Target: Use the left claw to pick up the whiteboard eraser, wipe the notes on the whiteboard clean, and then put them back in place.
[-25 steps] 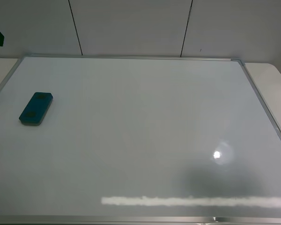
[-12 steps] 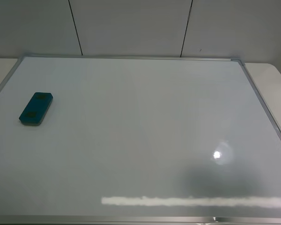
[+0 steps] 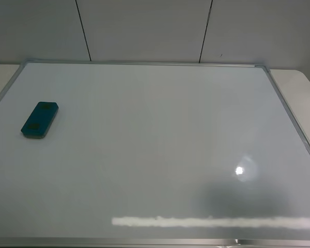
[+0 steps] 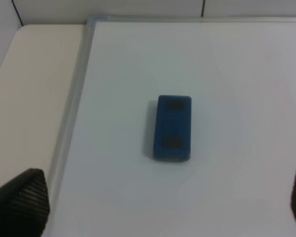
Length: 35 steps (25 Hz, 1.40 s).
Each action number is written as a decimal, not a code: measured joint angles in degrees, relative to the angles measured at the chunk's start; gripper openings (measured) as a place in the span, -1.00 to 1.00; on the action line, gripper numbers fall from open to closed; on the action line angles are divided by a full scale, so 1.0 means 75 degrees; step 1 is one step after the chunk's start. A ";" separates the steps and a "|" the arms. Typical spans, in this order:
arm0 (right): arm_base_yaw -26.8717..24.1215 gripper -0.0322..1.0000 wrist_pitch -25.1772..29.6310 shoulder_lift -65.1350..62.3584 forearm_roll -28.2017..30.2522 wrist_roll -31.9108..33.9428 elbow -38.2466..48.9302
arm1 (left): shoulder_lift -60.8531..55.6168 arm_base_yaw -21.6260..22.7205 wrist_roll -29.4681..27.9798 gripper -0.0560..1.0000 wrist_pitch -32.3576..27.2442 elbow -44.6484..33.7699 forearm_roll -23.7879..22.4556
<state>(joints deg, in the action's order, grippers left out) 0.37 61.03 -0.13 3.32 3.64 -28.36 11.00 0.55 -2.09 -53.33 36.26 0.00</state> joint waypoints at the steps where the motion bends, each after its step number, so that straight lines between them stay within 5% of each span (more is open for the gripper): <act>1: 0.0000 0.98 0.0000 0.0000 0.0000 0.0000 0.0000 | -0.0217 0.0000 0.0000 0.99 -0.0054 -0.0143 0.0000; 11: 0.0000 0.98 0.0000 0.0000 0.0000 0.0000 0.0000 | -0.1497 0.0000 -0.0137 0.99 -0.0882 -0.0943 0.0043; 35: 0.0000 0.98 0.0000 0.0000 0.0000 0.0000 0.0000 | -0.1497 0.0000 -0.0107 0.99 -0.0910 -0.0972 0.0112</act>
<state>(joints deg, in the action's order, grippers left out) 0.37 61.03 -0.13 3.32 3.64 -28.36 -0.23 0.55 -2.90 -60.16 28.97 0.84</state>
